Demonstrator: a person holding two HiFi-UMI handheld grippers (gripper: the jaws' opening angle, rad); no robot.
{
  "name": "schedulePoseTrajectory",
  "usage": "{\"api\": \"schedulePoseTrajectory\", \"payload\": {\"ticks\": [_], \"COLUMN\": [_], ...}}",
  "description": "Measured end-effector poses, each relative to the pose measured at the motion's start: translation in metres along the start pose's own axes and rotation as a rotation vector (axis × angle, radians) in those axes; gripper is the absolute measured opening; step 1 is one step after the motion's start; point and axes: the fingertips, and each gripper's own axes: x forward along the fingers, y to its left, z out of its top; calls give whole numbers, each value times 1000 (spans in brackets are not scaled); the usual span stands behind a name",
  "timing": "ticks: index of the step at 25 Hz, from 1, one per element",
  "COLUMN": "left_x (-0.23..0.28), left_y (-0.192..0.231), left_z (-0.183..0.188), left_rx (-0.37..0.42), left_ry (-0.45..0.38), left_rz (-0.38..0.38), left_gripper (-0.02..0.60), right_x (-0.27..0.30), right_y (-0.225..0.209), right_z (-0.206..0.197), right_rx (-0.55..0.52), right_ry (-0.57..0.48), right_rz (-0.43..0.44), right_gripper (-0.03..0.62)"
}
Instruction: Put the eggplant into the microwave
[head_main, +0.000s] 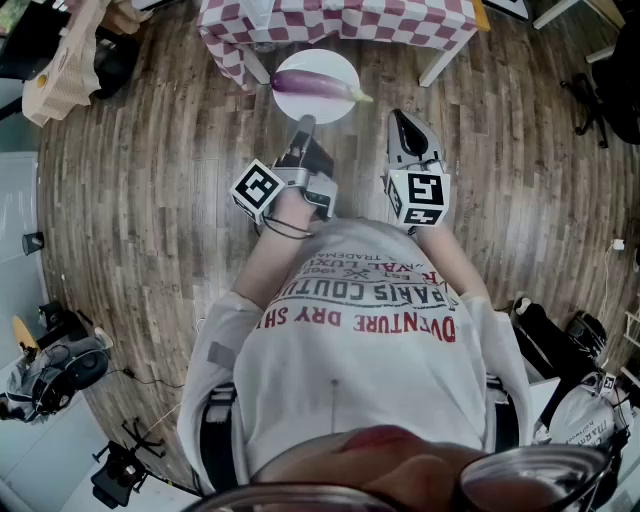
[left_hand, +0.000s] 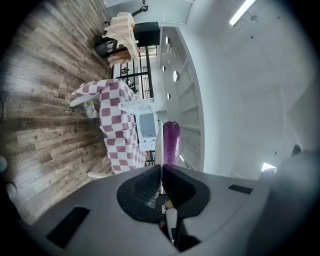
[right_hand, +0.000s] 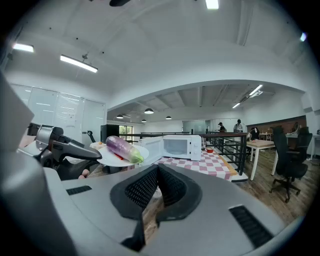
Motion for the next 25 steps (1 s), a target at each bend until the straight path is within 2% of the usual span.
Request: {"api": "schedulePoseTrajectory", "payload": {"ticks": [15,19,25], "left_x": [7,10,13], "left_y": [-5,0,8], "left_z": [-15,-20,-40], "left_rx": [3,6,-49], "left_ry": [1,-6,-24], "left_rz": [-15,0,6], "left_gripper": [34,34,34], "right_x": [-8,-10,-17], "right_y": [-15,-22,-35], "right_z": [0,-4,-21], "right_rx": [3,1,18], "right_ry": [-23,-23,13], "right_rz": [-12,-9,8], "right_gripper": [25,26,26]}}
